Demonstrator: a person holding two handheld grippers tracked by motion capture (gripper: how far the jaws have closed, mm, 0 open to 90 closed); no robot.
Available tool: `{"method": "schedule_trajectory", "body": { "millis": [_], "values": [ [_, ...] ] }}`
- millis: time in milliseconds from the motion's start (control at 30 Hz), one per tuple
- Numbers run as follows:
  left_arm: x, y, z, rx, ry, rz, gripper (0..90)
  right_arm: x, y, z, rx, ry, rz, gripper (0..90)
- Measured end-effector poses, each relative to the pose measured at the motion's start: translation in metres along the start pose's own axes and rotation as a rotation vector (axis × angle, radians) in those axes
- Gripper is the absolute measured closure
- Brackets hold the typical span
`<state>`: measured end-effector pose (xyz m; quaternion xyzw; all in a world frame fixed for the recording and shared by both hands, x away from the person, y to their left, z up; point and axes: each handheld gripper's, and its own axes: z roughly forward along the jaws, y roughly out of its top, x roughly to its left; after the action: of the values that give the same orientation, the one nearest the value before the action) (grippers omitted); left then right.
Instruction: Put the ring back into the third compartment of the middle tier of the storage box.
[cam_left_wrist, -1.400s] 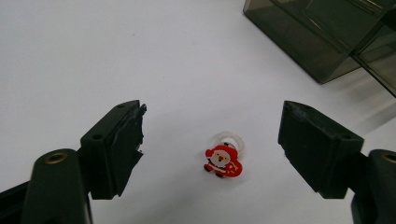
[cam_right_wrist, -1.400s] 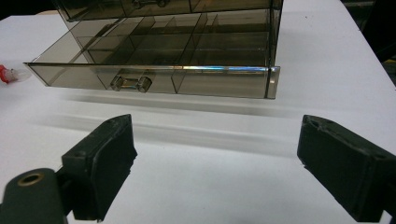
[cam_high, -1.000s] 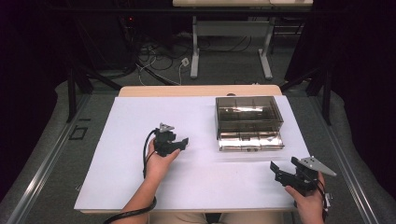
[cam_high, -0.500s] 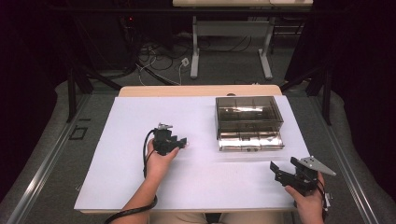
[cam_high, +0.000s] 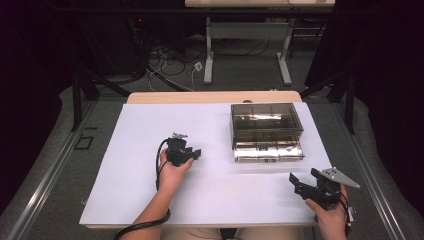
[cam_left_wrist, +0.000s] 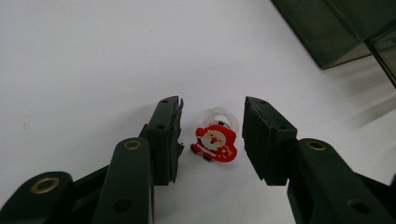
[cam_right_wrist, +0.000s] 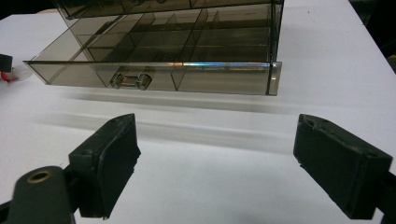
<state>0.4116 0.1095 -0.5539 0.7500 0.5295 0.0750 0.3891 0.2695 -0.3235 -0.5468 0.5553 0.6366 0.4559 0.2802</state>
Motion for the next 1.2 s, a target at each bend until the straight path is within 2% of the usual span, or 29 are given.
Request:
{"method": "schedule_trajectory", "body": {
  "millis": [267, 433, 567, 833, 933, 1033, 1067, 1100, 1133, 1167, 1200],
  "values": [
    [-0.0004, -0.0008, 0.0020, 0.019, 0.004, 0.007, 60.3, -0.0002, 0.0000, 0.0000, -0.001, 0.002, -0.001, 13.5],
    [0.0000, -0.0011, 0.0018, 0.043, -0.010, 0.013, 63.2, -0.0007, 0.0005, -0.0008, 0.010, 0.006, 0.002, 13.7],
    [-0.0008, -0.0018, 0.0030, 0.029, -0.004, 0.013, 64.7, 0.0000, 0.0001, -0.0001, -0.001, 0.000, 0.004, 13.7],
    [0.0003, -0.0014, 0.0020, 0.052, -0.010, 0.021, 66.8, -0.0003, 0.0000, 0.0002, -0.002, 0.000, 0.002, 13.7],
    [0.0004, -0.0018, 0.0021, 0.049, -0.010, 0.018, 67.5, -0.0007, 0.0006, -0.0012, 0.019, 0.004, -0.001, 13.7],
    [0.0005, -0.0018, 0.0017, 0.052, -0.010, 0.015, 68.3, -0.0004, 0.0000, 0.0003, -0.004, 0.002, 0.002, 13.8],
    [0.0005, -0.0017, 0.0016, 0.053, -0.011, 0.013, 68.8, -0.0006, 0.0005, -0.0012, 0.019, -0.001, 0.001, 13.9],
    [0.0005, -0.0017, 0.0016, 0.053, -0.011, 0.013, 68.9, -0.0005, 0.0005, -0.0013, 0.019, -0.001, 0.001, 13.9],
    [0.0006, -0.0018, 0.0015, 0.053, -0.011, 0.013, 69.0, 0.0005, -0.0010, 0.0032, -0.040, -0.004, 0.010, 13.9],
    [0.0006, -0.0021, 0.0017, 0.049, -0.010, 0.011, 69.1, -0.0003, -0.0001, 0.0004, -0.002, 0.002, 0.000, 13.9],
    [0.0006, -0.0021, 0.0017, 0.049, -0.010, 0.011, 69.2, -0.0003, -0.0001, 0.0004, -0.002, 0.002, 0.000, 13.9]
  ]
}}
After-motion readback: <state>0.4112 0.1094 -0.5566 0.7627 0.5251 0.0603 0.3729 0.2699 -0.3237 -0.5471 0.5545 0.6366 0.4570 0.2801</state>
